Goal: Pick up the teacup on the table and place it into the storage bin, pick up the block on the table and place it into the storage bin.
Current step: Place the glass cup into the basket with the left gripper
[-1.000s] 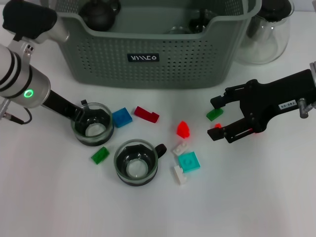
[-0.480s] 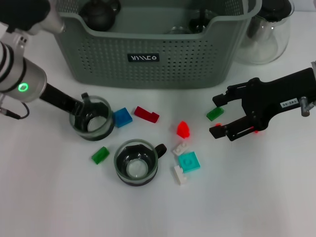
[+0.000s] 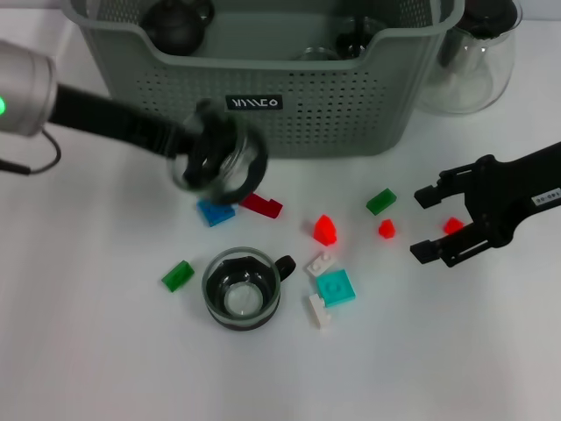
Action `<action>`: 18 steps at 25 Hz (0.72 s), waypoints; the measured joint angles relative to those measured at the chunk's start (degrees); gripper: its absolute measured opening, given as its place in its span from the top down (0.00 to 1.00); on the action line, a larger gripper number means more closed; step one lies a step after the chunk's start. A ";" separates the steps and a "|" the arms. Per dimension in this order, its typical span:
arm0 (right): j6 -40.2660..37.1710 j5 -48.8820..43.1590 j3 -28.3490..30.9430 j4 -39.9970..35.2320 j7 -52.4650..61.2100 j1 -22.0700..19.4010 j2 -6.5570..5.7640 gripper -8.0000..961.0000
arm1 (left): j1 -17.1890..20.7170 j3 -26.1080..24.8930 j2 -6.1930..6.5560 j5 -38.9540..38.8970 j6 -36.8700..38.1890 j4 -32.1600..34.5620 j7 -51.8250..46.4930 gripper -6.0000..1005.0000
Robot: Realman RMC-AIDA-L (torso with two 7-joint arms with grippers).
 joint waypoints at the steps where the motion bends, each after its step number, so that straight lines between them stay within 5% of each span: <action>1: -0.09 -0.05 0.02 -0.03 0.00 -0.08 -0.07 0.03 | -0.32 -1.13 0.16 -2.22 0.79 0.17 0.72 0.94; 9: -0.48 -0.01 1.38 -0.38 -0.01 -0.20 -0.40 0.03 | -6.87 -2.98 2.39 -8.13 -3.51 -0.17 2.08 0.94; 18: -5.89 0.02 3.64 -0.70 3.49 0.81 -2.69 0.03 | -19.32 -2.47 4.59 7.30 -15.74 -11.48 -1.04 0.94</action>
